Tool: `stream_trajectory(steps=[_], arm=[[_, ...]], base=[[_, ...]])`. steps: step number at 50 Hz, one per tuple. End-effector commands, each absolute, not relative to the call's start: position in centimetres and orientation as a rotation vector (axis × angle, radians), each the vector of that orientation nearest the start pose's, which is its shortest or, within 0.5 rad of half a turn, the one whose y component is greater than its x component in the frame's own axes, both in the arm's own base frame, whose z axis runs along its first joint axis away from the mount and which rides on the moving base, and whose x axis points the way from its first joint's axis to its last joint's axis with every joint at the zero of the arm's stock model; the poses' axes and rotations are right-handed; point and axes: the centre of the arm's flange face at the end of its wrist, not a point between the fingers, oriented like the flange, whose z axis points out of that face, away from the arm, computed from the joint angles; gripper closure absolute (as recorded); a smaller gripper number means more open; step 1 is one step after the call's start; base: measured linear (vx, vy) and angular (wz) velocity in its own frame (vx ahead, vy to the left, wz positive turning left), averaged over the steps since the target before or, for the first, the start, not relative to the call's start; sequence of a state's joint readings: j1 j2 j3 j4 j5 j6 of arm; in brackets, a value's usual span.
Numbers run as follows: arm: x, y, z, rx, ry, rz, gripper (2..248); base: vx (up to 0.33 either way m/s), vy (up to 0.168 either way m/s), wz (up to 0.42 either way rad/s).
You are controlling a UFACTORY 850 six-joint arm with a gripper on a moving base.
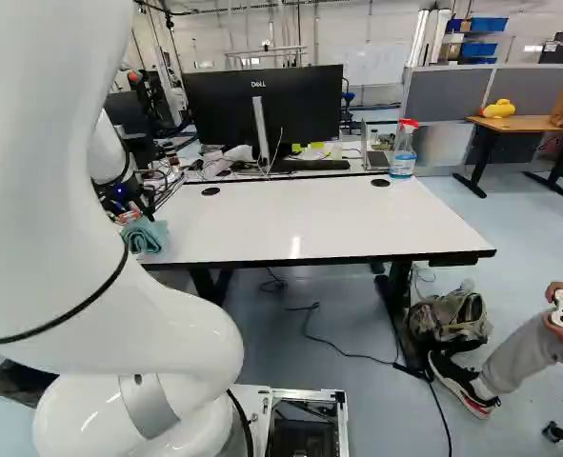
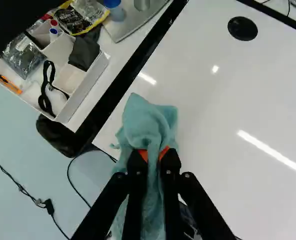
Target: Clean the table with the green towel
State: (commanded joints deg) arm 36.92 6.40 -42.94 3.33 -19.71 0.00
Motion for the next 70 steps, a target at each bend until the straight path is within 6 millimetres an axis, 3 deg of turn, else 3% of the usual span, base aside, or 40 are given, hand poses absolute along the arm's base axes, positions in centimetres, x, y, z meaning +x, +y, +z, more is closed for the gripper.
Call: stream_trajectory(steps=[15, 33, 70], arm=[[33.1, 25.2, 50.6, -2.778, -0.829, -0.592, 208], [33.1, 25.2, 50.5, -2.78, -0.829, -0.588, 208], [34.9, 26.6, 46.0, -2.84, -0.845, -0.447, 208]], base=[[0.0, 0.0, 0.0], [0.0, 0.0, 0.0], [0.0, 0.0, 0.0]])
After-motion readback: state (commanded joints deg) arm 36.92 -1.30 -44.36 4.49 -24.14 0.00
